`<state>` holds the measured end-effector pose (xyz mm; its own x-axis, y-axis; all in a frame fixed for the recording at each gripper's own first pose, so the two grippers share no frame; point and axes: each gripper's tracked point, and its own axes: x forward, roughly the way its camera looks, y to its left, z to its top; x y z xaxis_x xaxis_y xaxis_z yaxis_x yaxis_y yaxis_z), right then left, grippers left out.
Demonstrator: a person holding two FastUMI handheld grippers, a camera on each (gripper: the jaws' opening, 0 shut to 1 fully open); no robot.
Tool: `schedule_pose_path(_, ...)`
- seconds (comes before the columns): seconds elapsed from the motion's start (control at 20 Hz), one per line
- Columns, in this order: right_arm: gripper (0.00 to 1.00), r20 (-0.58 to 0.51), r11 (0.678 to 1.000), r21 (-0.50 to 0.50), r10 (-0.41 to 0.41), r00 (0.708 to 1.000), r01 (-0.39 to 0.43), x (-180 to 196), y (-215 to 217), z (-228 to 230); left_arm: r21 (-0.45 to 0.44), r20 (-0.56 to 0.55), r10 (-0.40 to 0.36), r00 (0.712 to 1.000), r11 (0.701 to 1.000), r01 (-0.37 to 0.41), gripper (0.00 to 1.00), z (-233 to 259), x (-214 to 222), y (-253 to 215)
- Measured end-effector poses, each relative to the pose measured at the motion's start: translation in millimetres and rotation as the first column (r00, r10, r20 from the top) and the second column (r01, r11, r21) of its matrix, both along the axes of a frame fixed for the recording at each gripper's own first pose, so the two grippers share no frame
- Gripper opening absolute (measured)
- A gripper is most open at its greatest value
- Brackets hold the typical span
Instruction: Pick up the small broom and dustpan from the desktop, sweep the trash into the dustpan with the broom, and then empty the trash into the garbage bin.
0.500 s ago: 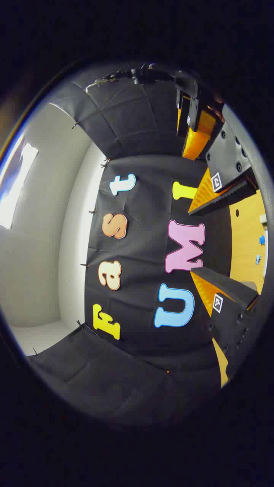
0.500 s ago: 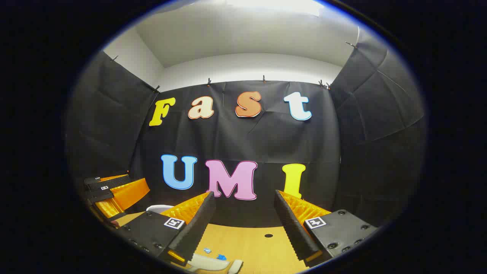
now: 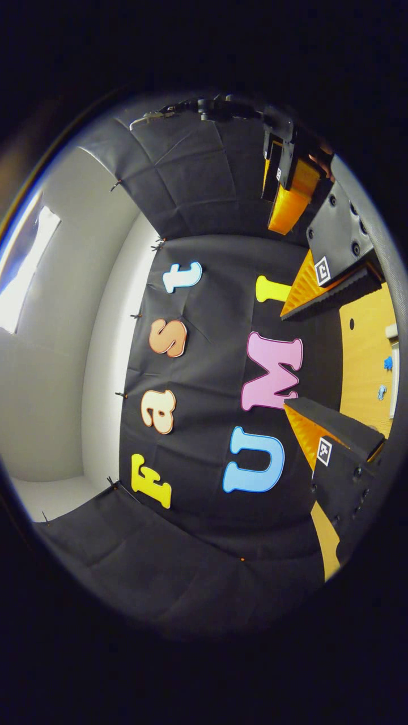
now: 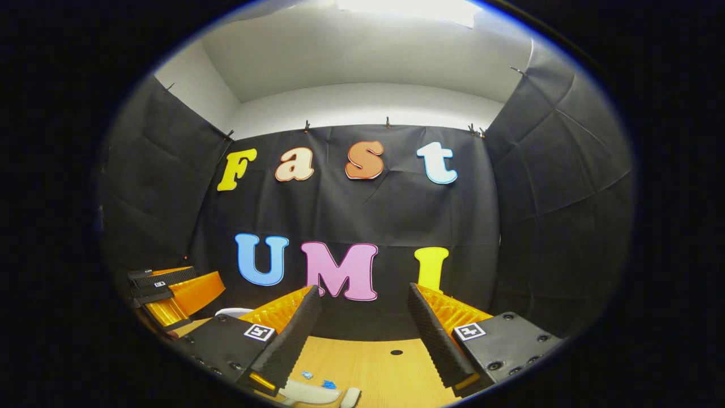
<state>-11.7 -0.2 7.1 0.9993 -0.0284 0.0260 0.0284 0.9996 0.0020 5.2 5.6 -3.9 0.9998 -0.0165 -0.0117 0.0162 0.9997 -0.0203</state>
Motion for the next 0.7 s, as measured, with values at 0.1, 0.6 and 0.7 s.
schedule_pose_path(0.1, 0.98, 0.001, 1.0, 0.005, 0.003, 1.0, -0.003, 0, 2, 0, -0.004, 0.003, -0.002, 1.0, 1.0, 0.002, 0.79, 2, -3, -2)
schedule_pose_path(0.6, 0.98, 0.019, 1.0, 0.016, 0.006, 1.0, -0.006, -7, -6, 10, -0.006, 0.037, 0.0, 0.999, 1.0, 0.001, 0.79, 11, -18, -9)
schedule_pose_path(0.7, 0.96, 0.019, 1.0, 0.019, 0.006, 1.0, -0.007, -8, -7, 11, -0.006, 0.041, 0.0, 0.999, 1.0, 0.0, 0.79, 13, -18, -10)
